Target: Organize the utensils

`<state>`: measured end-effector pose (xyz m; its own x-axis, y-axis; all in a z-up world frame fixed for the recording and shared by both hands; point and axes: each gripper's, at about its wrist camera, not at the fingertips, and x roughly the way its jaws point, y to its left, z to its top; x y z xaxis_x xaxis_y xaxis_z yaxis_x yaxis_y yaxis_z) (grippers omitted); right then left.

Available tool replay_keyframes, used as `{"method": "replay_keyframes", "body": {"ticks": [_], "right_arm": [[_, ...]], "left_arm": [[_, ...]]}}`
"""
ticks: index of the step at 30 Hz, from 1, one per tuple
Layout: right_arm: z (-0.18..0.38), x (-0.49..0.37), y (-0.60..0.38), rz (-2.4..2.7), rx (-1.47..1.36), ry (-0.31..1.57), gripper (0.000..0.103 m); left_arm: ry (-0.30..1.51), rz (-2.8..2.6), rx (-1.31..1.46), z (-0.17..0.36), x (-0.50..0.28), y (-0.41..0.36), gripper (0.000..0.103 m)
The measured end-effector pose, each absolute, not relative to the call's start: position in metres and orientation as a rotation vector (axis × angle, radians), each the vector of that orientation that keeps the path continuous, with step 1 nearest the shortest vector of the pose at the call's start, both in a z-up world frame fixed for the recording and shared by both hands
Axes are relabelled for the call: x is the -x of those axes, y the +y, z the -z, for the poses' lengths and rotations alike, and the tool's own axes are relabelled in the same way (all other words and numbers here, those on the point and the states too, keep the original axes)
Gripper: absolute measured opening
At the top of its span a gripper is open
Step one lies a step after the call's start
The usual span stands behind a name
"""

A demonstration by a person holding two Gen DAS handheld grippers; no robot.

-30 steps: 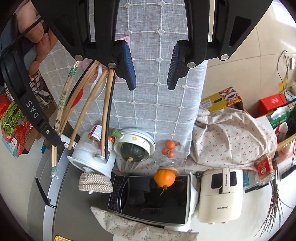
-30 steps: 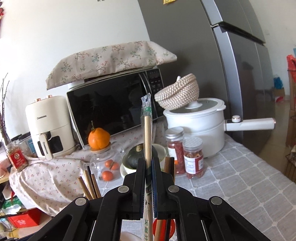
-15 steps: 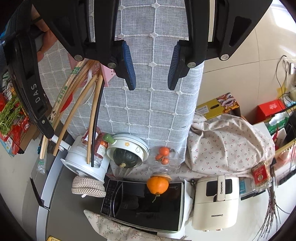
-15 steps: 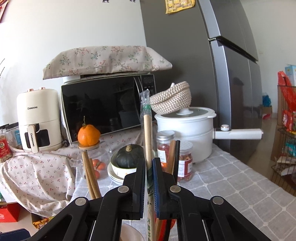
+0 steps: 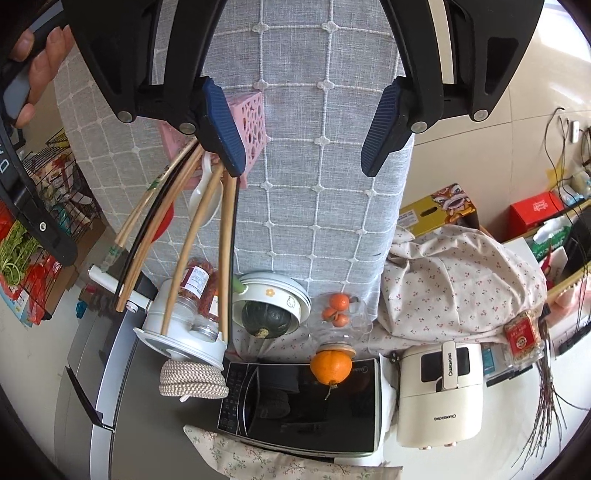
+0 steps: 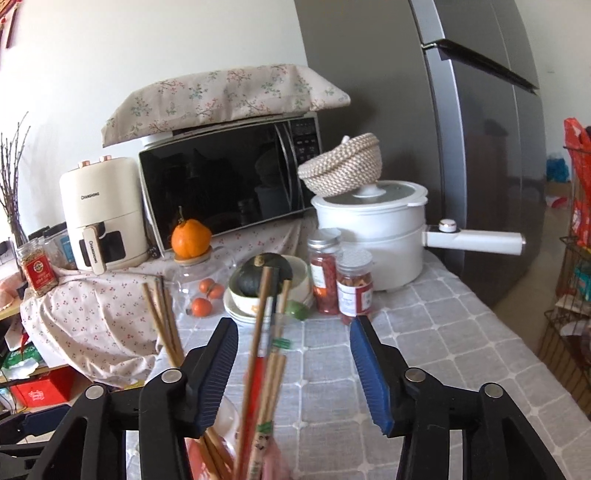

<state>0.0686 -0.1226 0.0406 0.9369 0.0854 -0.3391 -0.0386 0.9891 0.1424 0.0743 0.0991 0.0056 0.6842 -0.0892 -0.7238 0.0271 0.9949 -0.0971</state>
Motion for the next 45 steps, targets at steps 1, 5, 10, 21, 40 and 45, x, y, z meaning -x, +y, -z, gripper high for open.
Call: {"method": "replay_keyframes", "body": {"ticks": [1, 5, 10, 21, 40, 45], "right_arm": [[-0.042, -0.069, -0.131, -0.061, -0.139, 0.375, 0.063], [-0.047, -0.063, -0.169, -0.019, -0.150, 0.445, 0.072], [-0.053, -0.050, -0.207, 0.033, -0.137, 0.542, 0.082], [-0.047, -0.026, -0.217, -0.028, 0.004, 0.727, 0.093], [-0.040, -0.034, -0.214, -0.040, 0.008, 0.750, 0.093], [-0.038, -0.036, -0.211, -0.041, 0.014, 0.755, 0.093]], "left_arm": [[0.814, 0.067, 0.082, -0.008, -0.071, 0.095, 0.073], [0.788, 0.061, 0.063, -0.019, -0.052, 0.075, 0.078], [0.733, 0.056, 0.017, -0.033, -0.028, 0.047, 0.087], [0.735, 0.051, -0.029, -0.032, -0.017, 0.016, 0.090], [0.726, 0.063, -0.026, -0.032, -0.016, 0.012, 0.090], [0.726, 0.065, -0.026, -0.032, -0.016, 0.013, 0.090]]}}
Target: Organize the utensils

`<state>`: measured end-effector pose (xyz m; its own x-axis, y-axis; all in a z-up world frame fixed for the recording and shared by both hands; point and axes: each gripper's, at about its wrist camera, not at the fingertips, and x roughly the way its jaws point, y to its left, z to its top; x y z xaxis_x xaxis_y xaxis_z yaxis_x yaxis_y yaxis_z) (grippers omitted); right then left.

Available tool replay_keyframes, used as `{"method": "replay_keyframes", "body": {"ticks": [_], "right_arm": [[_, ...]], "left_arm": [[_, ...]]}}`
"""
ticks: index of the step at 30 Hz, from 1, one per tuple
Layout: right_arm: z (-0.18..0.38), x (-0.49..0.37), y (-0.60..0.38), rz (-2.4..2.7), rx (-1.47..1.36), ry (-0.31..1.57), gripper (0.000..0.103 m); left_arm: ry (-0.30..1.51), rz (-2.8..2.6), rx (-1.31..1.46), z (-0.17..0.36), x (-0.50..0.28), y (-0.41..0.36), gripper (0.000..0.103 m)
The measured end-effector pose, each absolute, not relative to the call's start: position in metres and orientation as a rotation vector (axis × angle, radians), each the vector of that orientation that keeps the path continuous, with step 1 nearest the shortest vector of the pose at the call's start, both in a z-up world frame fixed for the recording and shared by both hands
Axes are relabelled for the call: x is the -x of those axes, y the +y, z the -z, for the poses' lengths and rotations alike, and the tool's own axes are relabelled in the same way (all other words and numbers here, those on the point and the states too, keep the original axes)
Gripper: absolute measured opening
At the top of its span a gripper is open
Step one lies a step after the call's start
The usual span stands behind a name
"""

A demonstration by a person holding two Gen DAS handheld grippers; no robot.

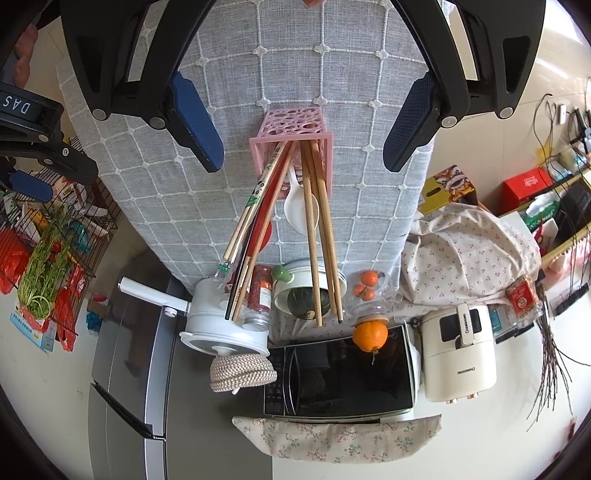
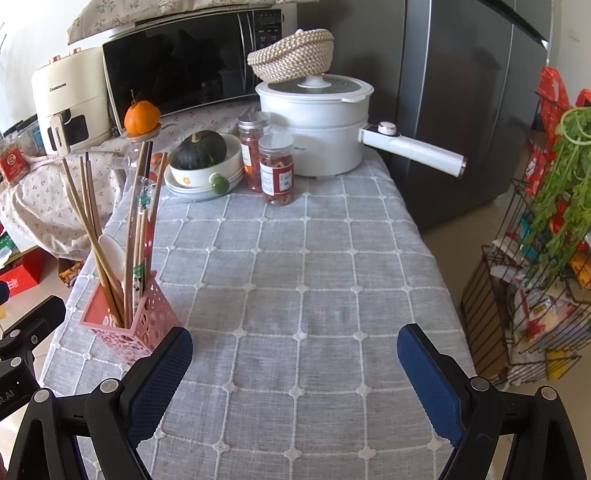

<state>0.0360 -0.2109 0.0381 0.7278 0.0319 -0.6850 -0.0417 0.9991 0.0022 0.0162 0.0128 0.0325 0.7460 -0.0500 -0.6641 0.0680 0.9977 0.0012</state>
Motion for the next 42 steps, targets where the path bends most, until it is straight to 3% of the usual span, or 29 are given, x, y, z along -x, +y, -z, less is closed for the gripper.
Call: {"method": "replay_keyframes", "body": {"ticks": [42], "right_arm": [[-0.0325, -0.0401, -0.2078, -0.046, 0.019, 0.770, 0.093]], "left_arm": [[0.722, 0.052, -0.035, -0.0324, -0.0157, 0.0092, 0.090]]}}
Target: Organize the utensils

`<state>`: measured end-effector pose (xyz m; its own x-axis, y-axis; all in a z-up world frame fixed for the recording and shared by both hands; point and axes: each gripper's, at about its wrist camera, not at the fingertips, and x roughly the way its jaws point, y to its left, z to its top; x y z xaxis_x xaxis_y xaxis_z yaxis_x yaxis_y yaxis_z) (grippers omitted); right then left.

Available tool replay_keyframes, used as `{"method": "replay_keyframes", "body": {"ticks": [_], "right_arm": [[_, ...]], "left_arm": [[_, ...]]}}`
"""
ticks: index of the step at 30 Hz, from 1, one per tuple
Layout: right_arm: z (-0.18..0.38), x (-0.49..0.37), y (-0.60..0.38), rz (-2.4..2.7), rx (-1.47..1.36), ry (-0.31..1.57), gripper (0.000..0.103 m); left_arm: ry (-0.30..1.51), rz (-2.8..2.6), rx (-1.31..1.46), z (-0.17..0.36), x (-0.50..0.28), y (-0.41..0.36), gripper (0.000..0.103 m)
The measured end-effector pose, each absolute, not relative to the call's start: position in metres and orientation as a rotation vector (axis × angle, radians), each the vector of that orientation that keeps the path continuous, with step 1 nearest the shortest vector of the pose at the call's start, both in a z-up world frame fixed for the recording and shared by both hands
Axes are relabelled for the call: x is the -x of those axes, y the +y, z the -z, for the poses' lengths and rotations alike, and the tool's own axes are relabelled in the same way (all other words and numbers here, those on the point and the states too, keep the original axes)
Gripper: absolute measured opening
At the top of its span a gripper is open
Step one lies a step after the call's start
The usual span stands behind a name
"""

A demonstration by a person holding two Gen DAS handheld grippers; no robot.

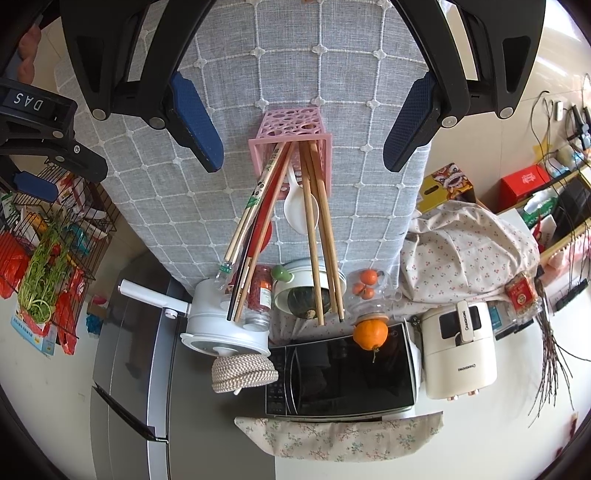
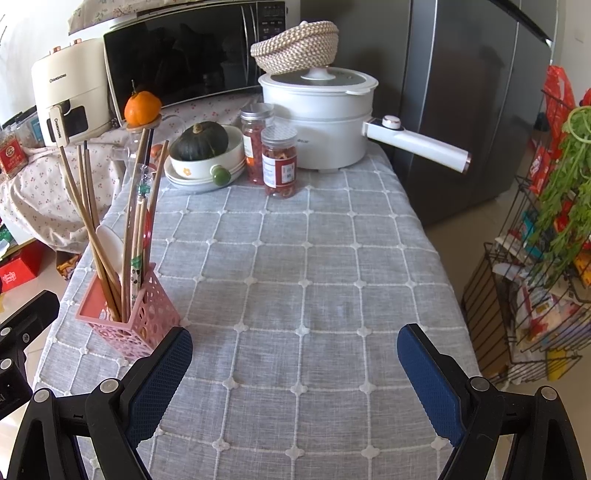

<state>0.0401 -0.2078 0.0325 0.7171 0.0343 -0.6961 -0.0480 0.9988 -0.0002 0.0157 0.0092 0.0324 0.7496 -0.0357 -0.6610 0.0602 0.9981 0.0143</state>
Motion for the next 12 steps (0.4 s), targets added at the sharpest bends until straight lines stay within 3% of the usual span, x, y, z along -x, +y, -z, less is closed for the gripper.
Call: {"method": "replay_keyframes", "body": {"ticks": [12], "right_arm": [[-0.0282, -0.0403, -0.2120, -0.047, 0.022, 0.775, 0.093]], "left_arm": [[0.730, 0.046, -0.036, -0.0306, -0.0160, 0.0088, 0.090]]}}
